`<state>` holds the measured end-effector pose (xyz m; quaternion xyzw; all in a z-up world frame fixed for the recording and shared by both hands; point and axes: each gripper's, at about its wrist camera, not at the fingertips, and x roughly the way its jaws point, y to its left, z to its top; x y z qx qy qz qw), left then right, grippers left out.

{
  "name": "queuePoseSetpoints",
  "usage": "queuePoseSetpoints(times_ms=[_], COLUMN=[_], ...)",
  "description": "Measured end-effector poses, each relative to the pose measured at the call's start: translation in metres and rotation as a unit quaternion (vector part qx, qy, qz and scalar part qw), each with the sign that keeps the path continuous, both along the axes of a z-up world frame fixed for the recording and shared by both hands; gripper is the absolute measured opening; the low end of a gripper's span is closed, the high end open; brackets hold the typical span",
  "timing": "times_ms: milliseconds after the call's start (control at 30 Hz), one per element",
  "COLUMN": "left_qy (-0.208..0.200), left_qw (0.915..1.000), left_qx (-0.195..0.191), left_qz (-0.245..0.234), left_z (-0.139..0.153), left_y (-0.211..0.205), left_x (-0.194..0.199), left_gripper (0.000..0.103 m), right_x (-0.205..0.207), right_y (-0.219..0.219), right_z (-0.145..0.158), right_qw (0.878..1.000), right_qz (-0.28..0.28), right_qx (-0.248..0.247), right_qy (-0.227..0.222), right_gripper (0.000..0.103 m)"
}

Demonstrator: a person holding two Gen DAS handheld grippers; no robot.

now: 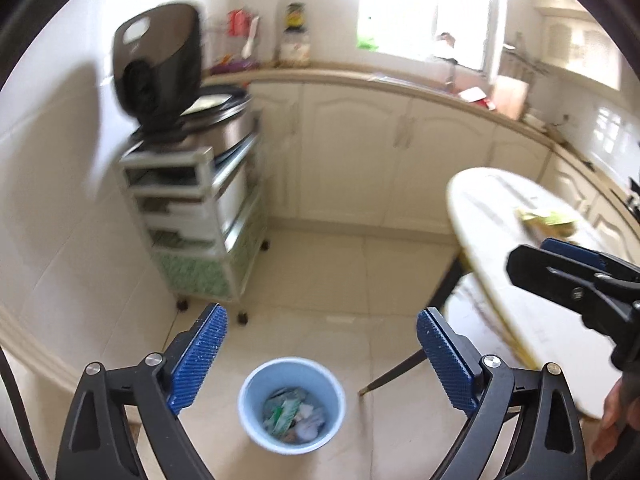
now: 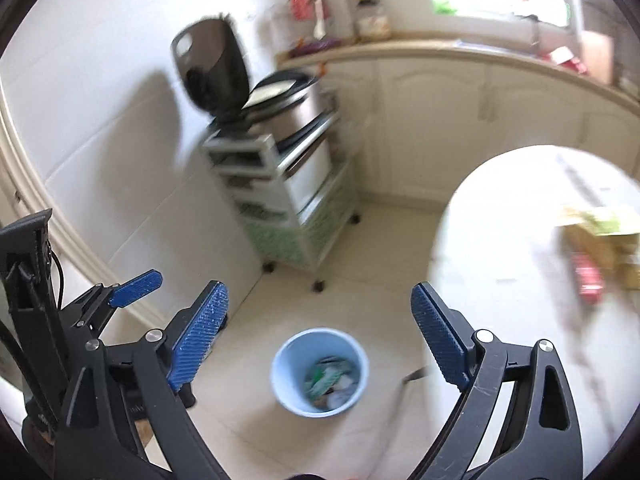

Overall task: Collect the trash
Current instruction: 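Move both grippers back to the table toward the red packets, then grasp the red wrapper with the left gripper while the right grasps the red-white sauce packet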

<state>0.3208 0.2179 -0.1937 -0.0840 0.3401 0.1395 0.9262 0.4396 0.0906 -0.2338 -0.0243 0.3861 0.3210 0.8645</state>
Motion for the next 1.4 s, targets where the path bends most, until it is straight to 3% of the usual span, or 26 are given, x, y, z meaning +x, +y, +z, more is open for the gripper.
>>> queuePoseSetpoints(times_ms=[200,467,633,900,1133,1200,1267,1400], left_qy=[-0.010,0.019,0.049,0.084,0.102,0.106,0.112,0.116], left_qw=[0.9971,0.9882,0.9855,0.9844,0.9827,0.9828,0.9835,0.9828], left_qx=[0.023,0.028,0.040,0.055,0.065,0.068,0.067,0.073], left_qz=[-0.072,-0.149,-0.158,-0.144,-0.140,-0.135,-0.126,-0.124], left_z=[0.019,0.017,0.006,-0.015,-0.036,-0.043,-0.051,-0.060], left_y=[-0.074,-0.155,-0.177,-0.198,-0.204,-0.207,-0.209,-0.219], left_x=[0.028,0.087,0.133,0.213,0.243,0.253,0.264,0.279], left_gripper=[0.098,0.100,0.100,0.100,0.100,0.100,0.100,0.100], right_x=[0.013,0.054,0.093,0.124,0.134,0.134,0.133,0.128], right_y=[-0.103,-0.219,-0.250,-0.262,-0.260,-0.260,-0.260,-0.262], right_z=[0.024,0.004,-0.028,-0.056,-0.066,-0.065,-0.063,-0.061], right_qw=[0.996,0.981,0.975,0.977,0.976,0.978,0.979,0.982], right_qz=[-0.076,-0.172,-0.176,-0.163,-0.146,-0.135,-0.124,-0.108], right_qx=[-0.023,-0.088,-0.129,-0.121,-0.153,-0.153,-0.152,-0.148], right_qy=[-0.029,-0.003,0.042,0.066,0.057,0.052,0.050,0.050], right_gripper=[0.093,0.093,0.093,0.088,0.062,0.053,0.036,0.022])
